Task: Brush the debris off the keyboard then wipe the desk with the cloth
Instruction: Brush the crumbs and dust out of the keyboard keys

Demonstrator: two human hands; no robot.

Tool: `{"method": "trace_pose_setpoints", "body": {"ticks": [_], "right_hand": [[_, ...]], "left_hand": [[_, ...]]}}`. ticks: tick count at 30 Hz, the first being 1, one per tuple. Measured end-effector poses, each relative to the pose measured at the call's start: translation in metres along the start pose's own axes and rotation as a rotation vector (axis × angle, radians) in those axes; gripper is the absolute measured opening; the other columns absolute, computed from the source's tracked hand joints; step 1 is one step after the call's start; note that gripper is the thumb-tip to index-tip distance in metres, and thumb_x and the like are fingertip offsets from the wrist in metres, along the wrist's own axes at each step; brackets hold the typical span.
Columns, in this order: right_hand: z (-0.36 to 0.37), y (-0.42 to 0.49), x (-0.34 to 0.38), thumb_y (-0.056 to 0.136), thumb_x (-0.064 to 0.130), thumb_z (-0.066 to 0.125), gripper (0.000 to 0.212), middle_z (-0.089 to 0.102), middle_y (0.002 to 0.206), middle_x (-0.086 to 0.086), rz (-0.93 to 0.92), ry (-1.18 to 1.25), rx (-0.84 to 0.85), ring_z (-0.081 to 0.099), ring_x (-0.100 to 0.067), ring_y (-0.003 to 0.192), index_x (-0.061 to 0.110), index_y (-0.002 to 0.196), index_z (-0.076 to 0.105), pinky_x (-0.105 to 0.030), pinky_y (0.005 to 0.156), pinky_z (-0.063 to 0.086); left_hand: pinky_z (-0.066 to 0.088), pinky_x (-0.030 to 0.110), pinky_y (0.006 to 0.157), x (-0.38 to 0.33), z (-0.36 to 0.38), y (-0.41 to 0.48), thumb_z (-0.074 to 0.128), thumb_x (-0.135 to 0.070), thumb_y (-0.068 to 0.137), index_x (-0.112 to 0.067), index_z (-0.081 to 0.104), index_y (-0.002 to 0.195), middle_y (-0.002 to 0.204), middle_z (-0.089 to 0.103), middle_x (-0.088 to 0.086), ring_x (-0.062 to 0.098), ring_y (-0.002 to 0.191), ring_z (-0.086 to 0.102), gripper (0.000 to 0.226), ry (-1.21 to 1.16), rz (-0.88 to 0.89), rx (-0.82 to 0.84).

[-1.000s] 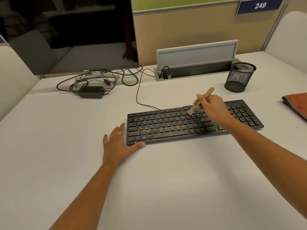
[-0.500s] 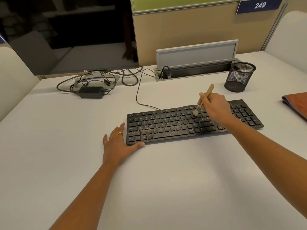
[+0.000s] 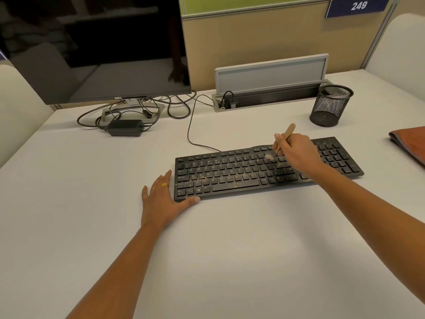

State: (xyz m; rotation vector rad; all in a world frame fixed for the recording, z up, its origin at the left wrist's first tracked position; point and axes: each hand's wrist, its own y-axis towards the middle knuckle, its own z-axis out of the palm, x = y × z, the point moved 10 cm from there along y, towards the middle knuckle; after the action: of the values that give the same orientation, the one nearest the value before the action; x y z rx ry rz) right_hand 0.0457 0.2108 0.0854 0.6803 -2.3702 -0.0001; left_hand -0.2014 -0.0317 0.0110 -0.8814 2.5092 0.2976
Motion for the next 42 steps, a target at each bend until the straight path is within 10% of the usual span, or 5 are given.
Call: {"method": "trace_pose_setpoints", "body": {"ticks": [16, 20, 26, 42], "right_hand": [[-0.001, -0.012, 0.003, 0.096, 0.038, 0.04, 0.033, 0.064, 0.072, 0.003, -0.2, 0.057, 0.275, 0.058, -0.014, 0.071, 0.028, 0.077, 0.064, -0.027, 0.063, 0.04], [-0.017, -0.001, -0.006, 0.097, 0.042, 0.037, 0.047, 0.062, 0.072, -0.004, -0.201, -0.193, 0.148, 0.054, -0.017, 0.066, 0.012, 0.08, 0.069, -0.026, 0.054, 0.032], [-0.017, -0.002, -0.013, 0.097, 0.046, 0.035, 0.045, 0.069, 0.087, -0.01, -0.087, -0.031, 0.052, 0.062, -0.027, 0.085, 0.018, 0.095, 0.07, -0.037, 0.075, 0.047], [-0.013, -0.002, -0.01, 0.1, 0.038, 0.034, 0.046, 0.062, 0.071, -0.003, -0.029, 0.036, -0.018, 0.058, -0.023, 0.074, 0.011, 0.08, 0.066, -0.036, 0.069, 0.046]], "left_hand": [[-0.002, 0.041, 0.119, 0.001, 0.0, 0.0, 0.05, -0.082, 0.052, -0.019, 0.019, 0.151, 0.156, 0.027, 0.0, 0.012, 0.145, 0.016, 0.121, -0.005, 0.008, -0.007], [-0.002, 0.041, 0.119, -0.001, 0.0, 0.0, 0.05, -0.082, 0.052, -0.019, 0.02, 0.151, 0.156, 0.027, 0.0, 0.012, 0.145, 0.017, 0.121, -0.011, 0.013, -0.01], [-0.001, 0.042, 0.119, 0.001, 0.0, 0.0, 0.051, -0.082, 0.054, -0.019, 0.019, 0.151, 0.156, 0.027, 0.0, 0.012, 0.145, 0.016, 0.12, -0.006, 0.014, -0.012], [-0.001, 0.042, 0.118, 0.0, 0.0, 0.001, 0.052, -0.08, 0.054, -0.019, 0.019, 0.151, 0.156, 0.027, 0.001, 0.013, 0.145, 0.017, 0.119, 0.004, 0.011, -0.017]]}}
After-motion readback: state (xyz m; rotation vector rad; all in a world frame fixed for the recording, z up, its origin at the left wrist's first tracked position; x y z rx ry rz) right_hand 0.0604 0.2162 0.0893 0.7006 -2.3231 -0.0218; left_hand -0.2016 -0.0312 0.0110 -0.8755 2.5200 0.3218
